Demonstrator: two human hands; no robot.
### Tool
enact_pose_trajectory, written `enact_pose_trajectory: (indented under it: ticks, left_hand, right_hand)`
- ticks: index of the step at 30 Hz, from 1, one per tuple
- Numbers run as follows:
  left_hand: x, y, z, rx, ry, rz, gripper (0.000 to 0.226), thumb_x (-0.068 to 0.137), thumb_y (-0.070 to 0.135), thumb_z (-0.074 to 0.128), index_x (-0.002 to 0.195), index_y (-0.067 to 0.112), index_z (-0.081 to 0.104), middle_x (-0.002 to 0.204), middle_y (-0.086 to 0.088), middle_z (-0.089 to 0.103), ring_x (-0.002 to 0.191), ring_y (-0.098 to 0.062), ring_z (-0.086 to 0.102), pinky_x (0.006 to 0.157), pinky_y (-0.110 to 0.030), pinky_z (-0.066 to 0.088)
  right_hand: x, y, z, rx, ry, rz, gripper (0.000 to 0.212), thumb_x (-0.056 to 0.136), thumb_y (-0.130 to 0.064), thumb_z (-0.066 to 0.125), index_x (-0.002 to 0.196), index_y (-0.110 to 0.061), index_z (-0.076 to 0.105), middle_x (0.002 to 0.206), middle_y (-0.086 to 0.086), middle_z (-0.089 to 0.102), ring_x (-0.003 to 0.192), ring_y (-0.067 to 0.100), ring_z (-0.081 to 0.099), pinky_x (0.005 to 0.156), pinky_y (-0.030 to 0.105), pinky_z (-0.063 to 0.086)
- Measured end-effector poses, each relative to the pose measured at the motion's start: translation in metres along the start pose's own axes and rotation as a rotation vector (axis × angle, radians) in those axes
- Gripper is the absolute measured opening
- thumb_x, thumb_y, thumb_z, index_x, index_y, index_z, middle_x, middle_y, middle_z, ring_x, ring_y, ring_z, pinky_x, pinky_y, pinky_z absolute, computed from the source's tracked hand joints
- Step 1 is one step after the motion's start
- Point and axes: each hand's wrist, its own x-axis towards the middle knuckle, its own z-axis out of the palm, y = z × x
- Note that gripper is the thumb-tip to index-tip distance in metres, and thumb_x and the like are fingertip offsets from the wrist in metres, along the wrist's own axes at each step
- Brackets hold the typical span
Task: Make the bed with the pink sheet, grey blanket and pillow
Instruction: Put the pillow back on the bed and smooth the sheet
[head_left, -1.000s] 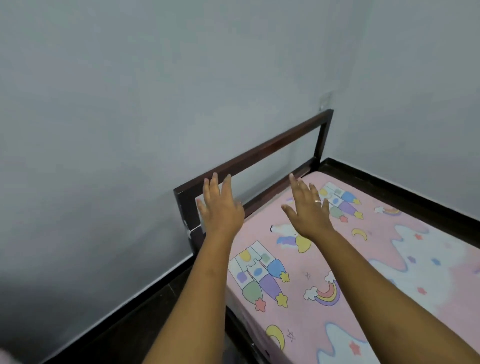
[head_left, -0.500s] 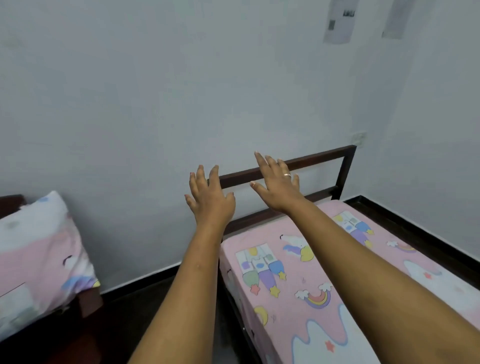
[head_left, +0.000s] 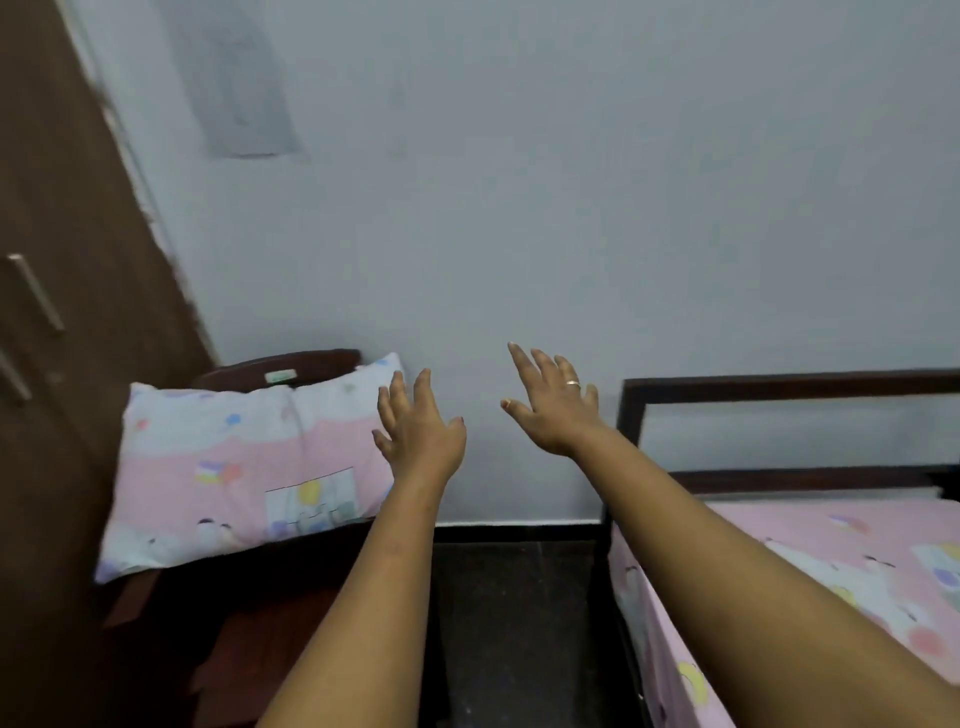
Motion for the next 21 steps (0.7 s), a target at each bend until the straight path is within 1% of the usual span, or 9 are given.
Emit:
enact_pose_trajectory:
  ticks: [7, 10, 13, 15, 17, 21]
  left_hand:
    - [0.048, -0.136, -0.055, 0.03, 0.065, -0.27, 0.067, 0.09, 0.027, 0.056, 0.147, 0.027, 0.02, 0.158, -0.001, 0.0, 0.145, -0.022, -0.005, 0.112, -0.052, 0.015]
    - [0.077, -0.193, -0.076, -0.007, 0.069, -0.347, 0.067, 0.09, 0.026, 0.057, 0.147, 0.027, 0.02, 0.158, -0.001, 0.0, 0.145, -0.023, -0.004, 0.112, -0.052, 0.016]
    - [0.11, -0.252, -0.096, -0.045, 0.101, -0.428, 0.067, 0.089, 0.026, 0.058, 0.146, 0.026, 0.022, 0.157, -0.002, 0.005, 0.143, -0.025, 0.002, 0.112, -0.052, 0.022]
    - [0.125, -0.285, -0.103, -0.072, 0.107, -0.483, 0.066, 0.088, 0.025, 0.058, 0.145, 0.025, 0.023, 0.156, -0.003, 0.008, 0.142, -0.025, 0.006, 0.11, -0.049, 0.024]
    - [0.136, -0.312, -0.107, -0.109, 0.094, -0.535, 0.066, 0.088, 0.023, 0.057, 0.145, 0.023, 0.024, 0.156, -0.004, 0.01, 0.141, -0.027, 0.008, 0.109, -0.045, 0.023]
    - [0.154, -0.346, -0.099, -0.201, 0.049, -0.636, 0.066, 0.088, 0.019, 0.056, 0.146, 0.021, 0.023, 0.156, -0.005, 0.012, 0.141, -0.028, 0.01, 0.108, -0.04, 0.025]
  right_hand:
    - [0.063, -0.108, 0.095, 0.008, -0.164, -0.125, 0.068, 0.099, -0.047, 0.034, 0.149, -0.04, -0.012, 0.16, -0.004, -0.008, 0.147, 0.024, -0.009, 0.112, 0.06, 0.005]
    - [0.093, -0.157, 0.137, 0.02, -0.218, -0.145, 0.069, 0.099, -0.047, 0.035, 0.148, -0.04, -0.013, 0.16, -0.005, -0.009, 0.147, 0.024, -0.009, 0.112, 0.06, 0.007]
    - [0.123, -0.209, 0.178, 0.041, -0.27, -0.18, 0.069, 0.099, -0.045, 0.037, 0.149, -0.04, -0.011, 0.16, -0.005, -0.009, 0.147, 0.024, -0.01, 0.113, 0.059, 0.006]
    - [0.137, -0.236, 0.202, 0.042, -0.301, -0.197, 0.07, 0.099, -0.045, 0.038, 0.149, -0.04, -0.011, 0.16, -0.004, -0.009, 0.147, 0.024, -0.009, 0.113, 0.059, 0.006]
    - [0.151, -0.259, 0.224, 0.043, -0.326, -0.199, 0.071, 0.099, -0.045, 0.039, 0.149, -0.039, -0.011, 0.16, -0.003, -0.009, 0.147, 0.025, -0.009, 0.113, 0.059, 0.007]
    - [0.173, -0.28, 0.256, 0.004, -0.394, -0.204, 0.073, 0.098, -0.047, 0.04, 0.149, -0.039, -0.011, 0.16, -0.003, -0.008, 0.147, 0.026, -0.007, 0.112, 0.06, 0.006]
